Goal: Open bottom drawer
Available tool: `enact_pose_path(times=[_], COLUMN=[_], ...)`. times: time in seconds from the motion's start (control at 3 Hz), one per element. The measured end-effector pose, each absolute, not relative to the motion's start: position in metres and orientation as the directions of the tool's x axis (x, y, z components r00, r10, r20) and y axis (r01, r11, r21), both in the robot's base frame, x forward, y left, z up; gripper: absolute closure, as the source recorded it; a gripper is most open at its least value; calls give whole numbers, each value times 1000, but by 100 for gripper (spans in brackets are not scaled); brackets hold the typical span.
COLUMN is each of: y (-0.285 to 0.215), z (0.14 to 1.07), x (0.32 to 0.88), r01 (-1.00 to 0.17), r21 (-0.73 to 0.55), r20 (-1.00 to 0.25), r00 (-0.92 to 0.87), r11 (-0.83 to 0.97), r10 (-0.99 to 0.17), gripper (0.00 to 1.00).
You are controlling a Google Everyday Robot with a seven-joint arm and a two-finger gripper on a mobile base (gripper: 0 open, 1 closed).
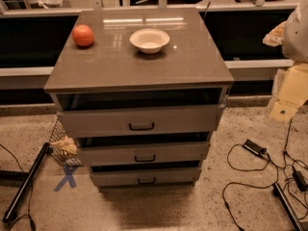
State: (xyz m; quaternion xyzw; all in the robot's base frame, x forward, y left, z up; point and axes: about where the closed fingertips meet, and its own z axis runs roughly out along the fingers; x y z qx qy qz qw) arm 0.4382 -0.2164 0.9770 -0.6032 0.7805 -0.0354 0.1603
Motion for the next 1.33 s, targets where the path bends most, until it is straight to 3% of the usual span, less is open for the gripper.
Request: enact_pose_path(times=[0.67, 1.33], y=[-210, -171], z=[952, 840], x=[443, 409], r01=[-943, -952], r21=[-204, -152], r20=[-207, -313], r00=[-220, -210], r11=[262, 268], r10=[-953, -926], gripper=[0, 0])
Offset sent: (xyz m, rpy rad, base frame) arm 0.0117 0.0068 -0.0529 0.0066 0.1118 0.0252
